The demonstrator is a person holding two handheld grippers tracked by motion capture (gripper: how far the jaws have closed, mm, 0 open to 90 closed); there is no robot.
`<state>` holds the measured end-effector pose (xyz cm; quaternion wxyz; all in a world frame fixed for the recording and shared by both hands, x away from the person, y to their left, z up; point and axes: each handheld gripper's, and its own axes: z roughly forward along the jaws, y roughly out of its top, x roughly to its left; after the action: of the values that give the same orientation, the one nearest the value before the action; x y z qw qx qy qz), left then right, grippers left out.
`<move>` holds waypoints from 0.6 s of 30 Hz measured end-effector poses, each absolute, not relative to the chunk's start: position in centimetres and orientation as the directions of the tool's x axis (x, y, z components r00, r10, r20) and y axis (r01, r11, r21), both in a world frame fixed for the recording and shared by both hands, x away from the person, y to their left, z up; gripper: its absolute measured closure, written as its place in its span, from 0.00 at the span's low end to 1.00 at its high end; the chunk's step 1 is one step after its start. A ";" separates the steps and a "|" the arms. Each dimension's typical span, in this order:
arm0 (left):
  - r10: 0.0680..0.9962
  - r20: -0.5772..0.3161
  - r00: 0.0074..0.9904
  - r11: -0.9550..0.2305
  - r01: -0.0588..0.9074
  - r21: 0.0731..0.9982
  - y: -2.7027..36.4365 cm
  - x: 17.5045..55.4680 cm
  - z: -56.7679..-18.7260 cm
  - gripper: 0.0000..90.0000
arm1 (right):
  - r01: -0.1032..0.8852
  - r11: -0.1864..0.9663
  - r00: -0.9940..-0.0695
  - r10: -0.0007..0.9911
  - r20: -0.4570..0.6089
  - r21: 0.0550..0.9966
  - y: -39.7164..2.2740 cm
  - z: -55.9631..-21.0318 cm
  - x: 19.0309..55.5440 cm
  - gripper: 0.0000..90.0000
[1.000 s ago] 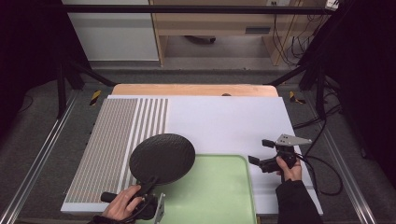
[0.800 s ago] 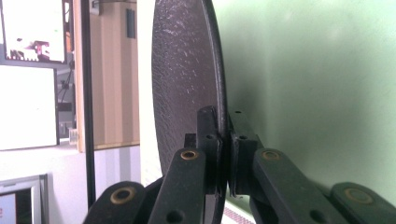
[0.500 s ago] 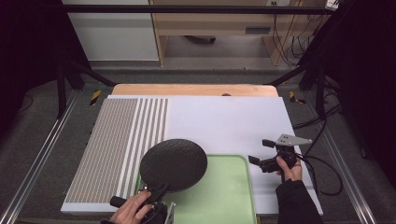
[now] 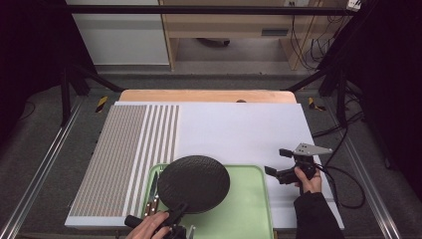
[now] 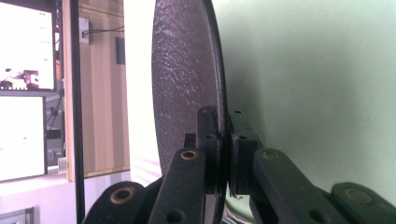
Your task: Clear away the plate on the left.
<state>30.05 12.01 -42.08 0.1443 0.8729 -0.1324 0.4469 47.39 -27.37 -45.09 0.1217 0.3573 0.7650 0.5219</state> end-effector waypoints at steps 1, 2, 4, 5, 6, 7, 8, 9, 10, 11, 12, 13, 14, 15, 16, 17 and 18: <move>-0.105 0.816 0.568 -0.921 -0.365 0.136 11.8 30.0 -42.1 0.95 | 0.420 0.200 -0.715 0.674 0.187 0.885 -27.4 -45.1 47.4 0.00; -0.105 0.814 0.572 -0.919 -0.368 0.140 11.7 29.9 -42.2 0.95 | 0.419 0.200 -0.715 0.674 0.186 0.886 -27.4 -45.1 47.4 0.00; -0.118 0.810 0.574 -0.916 -0.377 0.134 11.4 29.8 -42.3 0.95 | 0.419 0.198 -0.715 0.673 0.187 0.886 -27.4 -45.1 47.4 0.00; -0.122 0.808 0.576 -0.915 -0.380 0.133 11.3 29.6 -42.4 0.95 | 0.419 0.199 -0.715 0.673 0.187 0.886 -27.4 -45.1 47.4 0.00; -0.124 0.806 0.579 -0.915 -0.381 0.133 11.2 29.6 -42.5 0.95 | 0.419 0.199 -0.715 0.674 0.187 0.886 -27.4 -45.1 47.4 0.00; -0.127 0.803 0.582 -0.912 -0.386 0.136 11.1 29.5 -42.6 0.95 | 0.420 0.199 -0.715 0.674 0.187 0.886 -27.4 -45.1 47.4 0.00; -0.131 0.800 0.585 -0.912 -0.388 0.135 11.0 29.4 -42.7 0.95 | 0.419 0.198 -0.715 0.673 0.187 0.886 -27.4 -45.1 47.4 0.00; -0.134 0.799 0.587 -0.911 -0.390 0.134 10.9 29.4 -42.8 0.95 | 0.419 0.198 -0.715 0.673 0.188 0.886 -27.4 -45.1 47.4 0.00; -0.138 0.796 0.589 -0.910 -0.392 0.133 10.8 29.3 -42.9 0.95 | 0.418 0.198 -0.716 0.673 0.187 0.886 -27.4 -45.1 47.4 0.00; -0.143 0.795 0.589 -0.910 -0.395 0.129 10.7 29.3 -43.0 0.95 | 0.418 0.198 -0.715 0.673 0.187 0.887 -27.4 -45.1 47.4 0.00; -0.143 0.792 0.594 -0.908 -0.396 0.133 10.7 29.3 -43.1 0.95 | 0.418 0.197 -0.715 0.673 0.187 0.887 -27.4 -45.1 47.4 0.00; -0.146 0.790 0.595 -0.908 -0.397 0.131 10.6 29.2 -43.2 0.95 | 0.417 0.197 -0.716 0.673 0.187 0.887 -27.4 -45.1 47.4 0.00; -0.149 0.789 0.595 -0.907 -0.400 0.130 10.5 29.2 -43.3 0.95 | 0.418 0.198 -0.715 0.673 0.187 0.887 -27.4 -45.1 47.4 0.00; -0.151 0.788 0.597 -0.907 -0.401 0.130 10.5 29.1 -43.3 0.95 | 0.419 0.199 -0.715 0.674 0.187 0.886 -27.4 -45.1 47.4 0.00; -0.148 0.785 0.601 -0.907 -0.399 0.134 10.4 29.0 -43.3 0.95 | 0.419 0.198 -0.715 0.673 0.187 0.886 -27.4 -45.1 47.4 0.00; -0.149 0.785 0.601 -0.906 -0.402 0.135 10.4 29.0 -43.3 0.95 | 0.418 0.198 -0.715 0.673 0.187 0.886 -27.4 -45.1 47.4 0.00; -0.150 0.785 0.601 -0.905 -0.404 0.136 10.4 28.9 -43.3 0.95 | 0.418 0.197 -0.715 0.673 0.187 0.887 -27.4 -45.1 47.4 0.00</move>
<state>28.89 10.39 -43.29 0.1516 0.8818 -0.1571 0.4181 47.38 -27.41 -45.05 0.1220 0.3572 0.7639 0.5234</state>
